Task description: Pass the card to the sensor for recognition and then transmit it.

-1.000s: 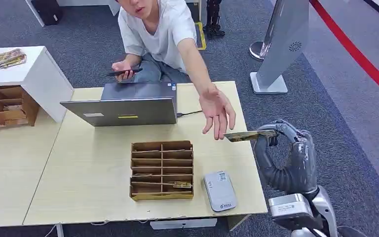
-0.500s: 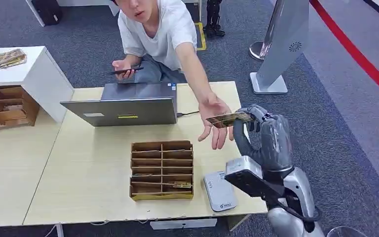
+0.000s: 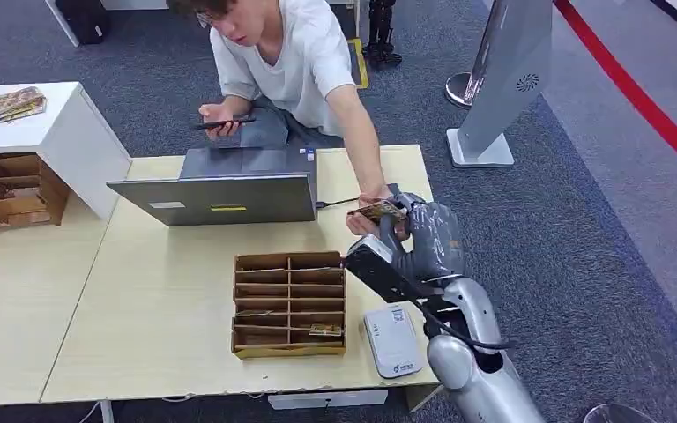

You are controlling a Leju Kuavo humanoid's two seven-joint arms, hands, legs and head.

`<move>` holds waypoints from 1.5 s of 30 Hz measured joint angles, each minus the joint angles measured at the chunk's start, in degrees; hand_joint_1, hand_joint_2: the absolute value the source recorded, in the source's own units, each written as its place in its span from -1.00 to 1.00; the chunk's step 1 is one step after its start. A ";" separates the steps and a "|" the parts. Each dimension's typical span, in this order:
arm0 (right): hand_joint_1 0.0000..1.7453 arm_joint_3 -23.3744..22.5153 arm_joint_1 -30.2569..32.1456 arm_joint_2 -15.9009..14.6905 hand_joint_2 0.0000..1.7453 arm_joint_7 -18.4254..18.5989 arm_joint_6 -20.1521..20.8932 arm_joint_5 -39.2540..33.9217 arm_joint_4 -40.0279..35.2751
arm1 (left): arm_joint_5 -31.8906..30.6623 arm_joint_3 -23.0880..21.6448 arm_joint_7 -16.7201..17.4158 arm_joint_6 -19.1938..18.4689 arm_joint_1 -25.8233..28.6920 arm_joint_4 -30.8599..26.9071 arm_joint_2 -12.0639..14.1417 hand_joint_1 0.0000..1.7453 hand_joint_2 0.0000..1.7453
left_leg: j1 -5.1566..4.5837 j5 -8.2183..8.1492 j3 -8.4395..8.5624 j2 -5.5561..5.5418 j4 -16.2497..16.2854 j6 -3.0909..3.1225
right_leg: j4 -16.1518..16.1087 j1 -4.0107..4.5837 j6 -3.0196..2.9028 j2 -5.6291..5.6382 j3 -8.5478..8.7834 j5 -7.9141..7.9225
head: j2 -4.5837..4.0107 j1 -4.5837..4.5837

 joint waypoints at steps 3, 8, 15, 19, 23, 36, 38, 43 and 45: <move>-1.00 0.00 -0.02 0.02 -1.00 0.66 0.55 1.40 1.00 | 0.02 -0.15 0.20 0.00 0.00 -0.09 0.00 -1.00 -1.00 | 0.00 0.00 0.00 0.00 0.00 0.00 | 0.00 0.00 0.00 0.00 0.00 0.00 | 0.00 0.00; -1.00 0.02 0.59 0.26 -1.00 0.35 -0.09 1.53 1.29 | 0.63 -0.17 0.50 0.09 0.04 -0.13 0.00 -1.00 -1.00 | 0.00 0.00 0.01 0.00 0.00 0.00 | 0.00 0.00 0.00 0.00 0.00 0.00 | 0.00 0.00; -1.00 -0.04 3.35 0.33 -1.00 -2.17 -2.01 -1.25 -1.62 | 1.62 -0.15 0.50 0.52 0.28 -0.13 0.02 -1.00 -1.00 | 0.00 0.00 0.00 0.01 0.00 0.00 | 0.00 0.00 0.00 0.00 -0.02 0.00 | 0.00 0.00; -1.00 -0.24 5.06 0.33 -1.00 -4.75 -3.81 -3.81 -3.96 | 2.43 -0.15 0.44 1.18 0.57 -0.13 0.04 -1.00 -1.00 | 0.00 0.00 -0.01 0.00 0.00 0.00 | 0.00 0.00 0.00 0.00 -0.03 0.00 | 0.00 0.00; -1.00 -0.55 7.68 0.33 -1.00 -8.47 -5.40 -9.00 -7.71 | 3.78 0.00 -0.37 2.03 0.83 -0.13 0.04 -1.00 -1.00 | 0.00 -0.01 -0.01 0.00 0.00 0.01 | 0.00 0.00 0.00 0.00 -0.03 0.00 | 0.00 0.00; -1.00 -1.01 17.02 0.11 -1.00 -21.64 -4.59 -29.07 -18.28 | 6.19 1.86 -2.51 4.92 1.53 -0.13 0.09 -1.00 -1.00 | 0.00 -0.03 -0.03 0.03 -0.01 -0.01 | -0.01 0.00 -0.01 0.00 -0.06 -0.02 | 0.00 0.00; -1.00 -1.03 17.73 0.07 -1.00 -21.84 -4.42 -29.29 -19.02 | 6.19 1.99 -2.54 4.92 1.53 -0.13 0.09 -1.00 -1.00 | 0.00 -0.03 -0.03 0.03 -0.01 -0.01 | -0.01 0.00 -0.01 0.00 -0.07 -0.02 | 0.00 0.00; -1.00 -1.05 18.48 -0.09 -1.00 -22.60 -4.11 -31.18 -20.11 | 6.25 2.25 -2.54 4.85 1.54 -0.13 0.09 -1.00 -1.00 | 0.00 -0.03 -0.03 0.03 0.00 -0.01 | -0.01 0.00 -0.01 0.00 -0.06 -0.01 | 0.00 0.00; -1.00 -1.09 19.11 -0.13 -1.00 -24.13 -3.43 -33.91 -20.68 | 6.38 2.30 -2.54 4.65 1.54 -0.13 0.09 -1.00 -1.00 | 0.00 -0.03 -0.03 0.02 0.00 -0.01 | -0.01 0.00 -0.01 0.00 -0.06 -0.01 | 0.00 0.02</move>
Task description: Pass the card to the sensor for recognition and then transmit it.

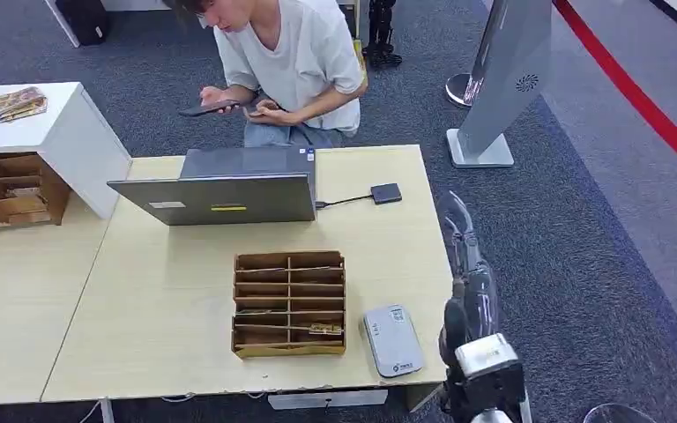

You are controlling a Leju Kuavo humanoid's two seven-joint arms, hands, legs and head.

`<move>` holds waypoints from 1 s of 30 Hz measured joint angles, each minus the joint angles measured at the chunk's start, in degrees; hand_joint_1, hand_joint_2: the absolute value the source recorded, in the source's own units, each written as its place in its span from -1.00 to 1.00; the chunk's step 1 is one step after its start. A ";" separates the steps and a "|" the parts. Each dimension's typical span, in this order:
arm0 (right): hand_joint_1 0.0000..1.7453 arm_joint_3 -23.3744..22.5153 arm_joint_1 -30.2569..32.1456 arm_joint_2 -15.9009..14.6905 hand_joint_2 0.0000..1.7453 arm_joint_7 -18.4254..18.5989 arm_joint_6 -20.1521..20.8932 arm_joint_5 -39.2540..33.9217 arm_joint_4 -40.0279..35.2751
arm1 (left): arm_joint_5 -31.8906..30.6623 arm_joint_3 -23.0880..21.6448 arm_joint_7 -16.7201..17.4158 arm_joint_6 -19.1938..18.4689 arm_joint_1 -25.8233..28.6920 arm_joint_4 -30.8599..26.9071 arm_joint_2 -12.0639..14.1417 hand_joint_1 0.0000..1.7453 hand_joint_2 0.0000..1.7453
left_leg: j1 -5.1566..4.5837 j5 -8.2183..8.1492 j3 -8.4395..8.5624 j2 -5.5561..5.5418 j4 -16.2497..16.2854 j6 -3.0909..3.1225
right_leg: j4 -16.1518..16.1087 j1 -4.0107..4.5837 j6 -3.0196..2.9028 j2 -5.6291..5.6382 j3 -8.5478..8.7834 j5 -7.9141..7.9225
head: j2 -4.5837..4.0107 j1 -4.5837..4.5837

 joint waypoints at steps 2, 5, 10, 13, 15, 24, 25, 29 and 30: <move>-1.00 -0.07 0.89 -0.09 -1.00 -1.77 1.29 -3.39 -0.72 | 0.04 0.02 0.02 0.09 -0.01 0.00 0.00 -1.00 -1.00 | 0.00 0.00 0.00 0.00 0.00 0.00 | 0.00 0.00 0.00 0.00 0.00 0.00 | 0.00 -0.02; -1.00 -0.09 2.44 -0.39 -1.00 -4.37 4.01 -8.56 -2.25 | 0.52 0.37 -0.04 0.44 -0.04 0.00 0.00 -1.00 -1.00 | 0.00 -0.01 -0.01 0.00 0.00 0.00 | 0.00 0.00 0.00 0.00 -0.01 0.00 | 0.00 -0.02; -1.00 0.09 4.40 -1.57 -1.00 -6.68 7.60 -14.15 -3.71 | 1.44 1.20 -0.68 0.57 -0.14 0.00 0.00 -1.00 -1.00 | 0.00 -0.02 -0.02 0.01 0.00 0.00 | -0.01 0.00 0.00 0.00 -0.02 -0.01 | 0.00 -0.02; -1.00 0.11 5.33 -2.25 -1.00 -7.52 9.16 -16.96 -3.71 | 1.92 1.57 -0.68 0.70 -0.21 0.00 0.00 -1.00 -1.00 | 0.00 -0.01 -0.02 0.01 0.00 0.00 | -0.01 0.00 0.00 0.00 -0.01 -0.01 | 0.00 -0.02; -1.00 0.13 5.83 -2.58 -1.00 -8.08 10.45 -19.27 -3.69 | 2.23 2.01 -0.70 0.77 -0.21 0.00 0.00 -1.00 -1.00 | 0.00 -0.01 -0.01 0.01 0.00 0.00 | -0.01 0.00 0.00 0.00 -0.02 -0.01 | 0.00 -0.02; -1.00 0.13 7.10 -3.47 -1.00 -8.17 11.52 -21.63 -3.69 | 2.82 2.67 -1.03 1.01 -0.26 0.00 0.00 -1.00 -1.00 | 0.00 -0.01 -0.01 0.01 0.00 0.00 | -0.01 0.00 0.00 0.01 -0.02 -0.01 | 0.00 -0.02; -1.00 0.13 7.15 -3.50 -1.00 -8.17 11.52 -21.63 -3.69 | 2.82 2.73 -1.03 1.01 -0.27 0.00 0.00 -1.00 -1.00 | 0.00 -0.01 -0.01 0.01 0.00 0.00 | -0.01 0.00 0.00 0.00 -0.02 -0.01 | 0.00 -0.02; -1.00 0.13 7.20 -3.54 -1.00 -8.17 11.52 -21.65 -3.69 | 2.82 2.84 -1.03 1.01 -0.30 0.00 0.00 -1.00 -1.00 | 0.00 -0.01 -0.01 0.01 0.00 0.00 | -0.01 0.00 0.00 0.01 -0.02 -0.01 | 0.00 -0.02; -1.00 0.13 7.20 -3.56 -1.00 -8.17 11.52 -21.65 -3.69 | 2.82 2.84 -1.03 1.01 -0.30 0.00 0.00 -1.00 -1.00 | 0.00 -0.01 -0.01 0.01 0.00 0.00 | -0.01 0.00 0.00 0.01 -0.02 -0.01 | 0.00 -0.02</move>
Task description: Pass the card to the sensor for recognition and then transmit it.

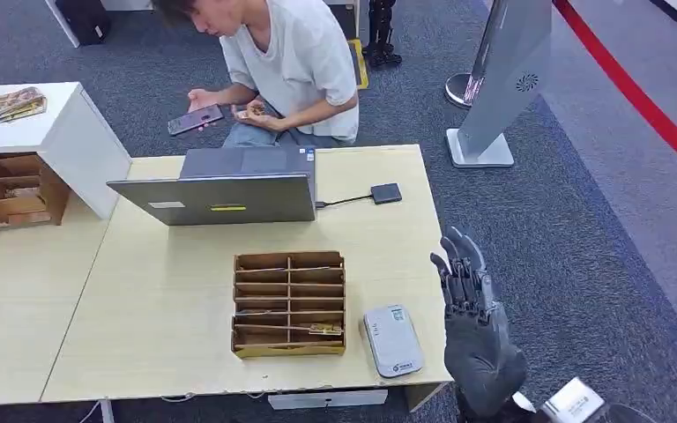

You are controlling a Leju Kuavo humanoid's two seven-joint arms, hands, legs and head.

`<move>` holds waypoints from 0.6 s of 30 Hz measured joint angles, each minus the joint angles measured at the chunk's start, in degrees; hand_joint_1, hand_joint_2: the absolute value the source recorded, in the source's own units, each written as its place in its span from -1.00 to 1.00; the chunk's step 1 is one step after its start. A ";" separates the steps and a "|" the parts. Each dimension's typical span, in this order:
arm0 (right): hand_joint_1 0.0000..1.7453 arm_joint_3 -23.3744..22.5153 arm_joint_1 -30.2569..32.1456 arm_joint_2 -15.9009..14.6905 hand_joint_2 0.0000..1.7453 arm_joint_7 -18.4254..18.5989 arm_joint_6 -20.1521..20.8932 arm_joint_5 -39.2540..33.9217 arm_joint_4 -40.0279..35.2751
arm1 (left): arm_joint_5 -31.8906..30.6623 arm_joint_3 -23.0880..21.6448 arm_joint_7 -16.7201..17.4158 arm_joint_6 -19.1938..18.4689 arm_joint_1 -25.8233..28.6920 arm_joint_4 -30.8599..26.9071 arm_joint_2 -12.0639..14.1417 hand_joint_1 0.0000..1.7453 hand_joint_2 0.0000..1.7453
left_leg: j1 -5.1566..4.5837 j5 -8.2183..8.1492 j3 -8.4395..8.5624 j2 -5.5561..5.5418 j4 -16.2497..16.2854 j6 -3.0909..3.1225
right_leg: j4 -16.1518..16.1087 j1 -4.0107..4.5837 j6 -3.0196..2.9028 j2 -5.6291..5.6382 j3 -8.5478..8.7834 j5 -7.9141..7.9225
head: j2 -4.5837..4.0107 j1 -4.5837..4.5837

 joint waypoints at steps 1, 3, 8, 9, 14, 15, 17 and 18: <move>-1.00 0.00 0.00 -0.02 -1.00 0.00 0.00 0.00 0.00 | 0.00 0.00 0.00 0.00 -0.01 0.00 0.00 -1.00 -1.00 | 0.00 0.00 0.00 0.00 0.00 0.00 | 0.00 0.00 0.00 0.00 0.00 0.00 | 0.00 0.00; -1.00 0.00 0.03 -0.09 -1.00 0.00 0.00 0.00 0.00 | 0.22 0.04 0.00 0.02 -0.03 0.00 0.00 -1.00 -1.00 | 0.00 0.00 0.00 0.00 0.00 0.00 | 0.00 0.00 0.00 0.00 0.00 0.00 | 0.00 0.00; -1.00 0.29 0.17 -0.68 1.00 0.48 -1.27 4.53 0.07 | 0.63 0.50 -0.17 0.17 -0.07 0.02 0.00 -1.00 -1.00 | 0.00 0.00 0.00 0.00 0.00 0.00 | 0.00 0.00 0.00 0.00 0.01 0.00 | 0.00 0.00; -1.00 0.76 0.16 -1.15 1.00 0.74 -2.03 7.24 0.24 | 0.83 0.65 -0.17 0.28 -0.08 0.02 0.00 -1.00 -1.00 | 0.00 0.00 0.00 0.00 0.00 0.00 | 0.00 0.00 0.00 0.00 0.01 0.00 | 0.00 0.02; -1.00 4.10 -0.67 -3.10 1.00 4.52 -5.81 21.77 2.77 | 1.25 1.00 -0.31 0.33 -0.11 0.02 0.00 -1.00 -1.00 | 0.01 0.00 -0.01 0.00 -0.01 0.00 | 0.00 0.00 0.00 0.00 0.01 0.00 | 0.00 0.02; -1.00 4.90 -1.11 -3.37 1.00 5.65 -6.64 24.86 3.59 | 1.31 1.01 -0.31 0.33 -0.11 0.02 0.00 -1.00 -1.00 | 0.01 0.00 -0.01 0.00 -0.01 0.00 | 0.00 0.01 0.00 0.00 0.01 0.00 | 0.00 0.00; -1.00 6.44 -1.80 -3.82 1.00 7.55 -8.08 30.08 5.11 | 1.35 1.03 -0.33 0.35 -0.10 0.02 0.00 -1.00 -1.00 | 0.01 0.00 -0.01 0.00 -0.01 0.00 | 0.00 0.01 0.00 0.00 0.01 0.00 | 0.00 0.00; -1.00 7.19 -2.17 -4.04 1.00 8.42 -8.75 32.47 5.86 | 1.42 1.05 -0.33 0.35 -0.10 0.02 0.00 -1.00 -1.00 | 0.01 0.00 -0.01 -0.01 -0.01 0.00 | 0.00 0.01 0.00 0.00 0.01 0.00 | 0.00 0.00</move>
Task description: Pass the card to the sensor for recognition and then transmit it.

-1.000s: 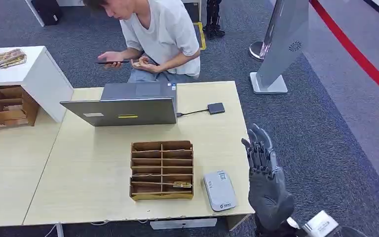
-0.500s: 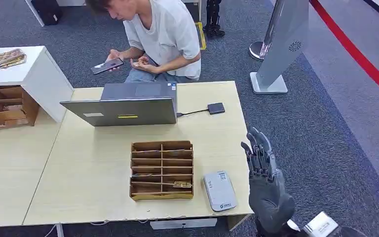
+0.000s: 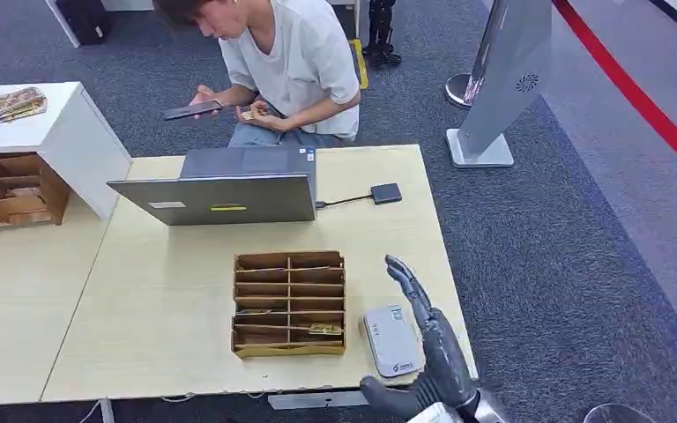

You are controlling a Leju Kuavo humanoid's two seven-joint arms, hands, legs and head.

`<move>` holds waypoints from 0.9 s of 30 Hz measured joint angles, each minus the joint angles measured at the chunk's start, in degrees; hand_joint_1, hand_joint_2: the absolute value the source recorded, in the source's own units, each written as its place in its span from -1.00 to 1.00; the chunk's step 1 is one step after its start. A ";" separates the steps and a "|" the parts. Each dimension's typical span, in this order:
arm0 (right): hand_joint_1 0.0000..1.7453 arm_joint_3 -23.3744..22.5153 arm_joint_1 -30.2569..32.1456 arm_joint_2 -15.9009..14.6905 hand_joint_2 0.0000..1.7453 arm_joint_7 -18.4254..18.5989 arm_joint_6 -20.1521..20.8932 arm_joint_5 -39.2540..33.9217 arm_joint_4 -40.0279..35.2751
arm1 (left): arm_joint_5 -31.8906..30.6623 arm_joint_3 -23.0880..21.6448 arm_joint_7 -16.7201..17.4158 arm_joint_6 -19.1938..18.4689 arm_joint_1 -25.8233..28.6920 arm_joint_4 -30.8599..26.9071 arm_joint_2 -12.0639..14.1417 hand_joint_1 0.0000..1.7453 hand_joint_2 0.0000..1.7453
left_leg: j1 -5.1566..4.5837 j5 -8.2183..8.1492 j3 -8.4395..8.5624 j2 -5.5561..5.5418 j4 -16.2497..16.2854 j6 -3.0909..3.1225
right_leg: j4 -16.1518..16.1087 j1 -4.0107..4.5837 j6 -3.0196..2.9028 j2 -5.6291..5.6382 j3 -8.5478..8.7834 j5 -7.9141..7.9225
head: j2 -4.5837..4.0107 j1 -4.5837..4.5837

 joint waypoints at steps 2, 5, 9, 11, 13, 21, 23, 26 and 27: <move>-1.00 1.42 -0.55 -0.35 1.00 1.67 -0.94 4.02 1.42 | 0.02 0.00 0.00 0.00 0.02 0.00 0.00 -1.00 -1.00 | 0.00 0.00 0.00 0.00 0.00 0.00 | 0.00 0.00 0.00 0.00 0.00 0.00 | 0.00 0.02; -1.00 3.39 -1.31 -0.83 1.00 3.76 -1.66 9.29 3.21 | -0.07 0.00 0.24 -0.07 0.02 0.00 0.00 -1.00 -1.00 | 0.00 0.00 0.00 0.00 0.00 0.00 | 0.00 0.00 0.00 0.00 0.00 0.00 | 0.00 0.02; -1.00 5.79 -1.86 -1.31 1.00 5.94 -2.53 14.64 5.09 | -0.42 0.00 0.81 -0.20 0.07 0.00 0.00 -1.00 -1.00 | 0.00 0.00 -0.02 0.00 0.00 0.00 | 0.00 0.00 0.00 0.00 0.00 0.00 | 0.00 0.00; -1.00 6.70 -2.21 -1.44 1.00 7.40 -3.36 17.60 6.03 | -0.61 0.00 0.87 -0.28 0.08 0.00 0.00 -1.00 -1.00 | 0.00 0.00 -0.02 0.00 0.00 0.00 | 0.00 0.00 0.00 0.00 -0.01 0.00 | 0.00 0.02; -1.00 7.41 -2.52 -1.51 1.00 8.26 -3.95 19.73 6.80 | -0.70 0.00 1.01 -0.39 0.08 0.00 0.00 -1.00 -1.00 | 0.00 0.00 -0.02 0.00 0.00 0.00 | 0.00 0.00 0.00 0.00 -0.01 0.00 | 0.00 0.00; -1.00 9.09 -3.38 -1.55 1.00 13.35 -6.12 29.66 9.75 | -1.55 -0.02 1.95 -1.03 0.15 0.00 0.00 -1.00 -1.00 | 0.00 0.00 -0.01 0.00 0.00 0.00 | 0.00 0.00 0.00 0.00 0.00 0.00 | 0.00 0.00; -1.00 9.26 -3.58 -1.55 1.00 14.26 -6.31 31.09 10.38 | -1.66 -0.04 2.16 -1.20 0.16 0.00 0.00 -1.00 -1.00 | 0.00 0.00 -0.01 0.00 0.00 0.00 | 0.00 0.00 0.00 0.00 0.00 0.00 | 0.00 0.00; -1.00 9.40 -3.98 -1.53 1.00 16.74 -6.64 34.84 11.17 | -2.30 -0.13 2.75 -1.73 0.15 0.00 0.00 -1.00 -1.00 | 0.00 0.00 -0.01 0.00 0.00 0.00 | 0.00 0.00 0.00 0.00 0.00 0.00 | 0.00 0.00; -1.00 9.40 -4.22 -1.51 1.00 17.53 -6.64 36.15 11.50 | -2.56 -0.15 2.84 -1.84 0.15 0.00 0.00 -1.00 -1.00 | 0.00 0.00 -0.01 0.00 0.00 0.00 | 0.00 0.00 0.00 0.00 0.00 0.00 | 0.00 0.00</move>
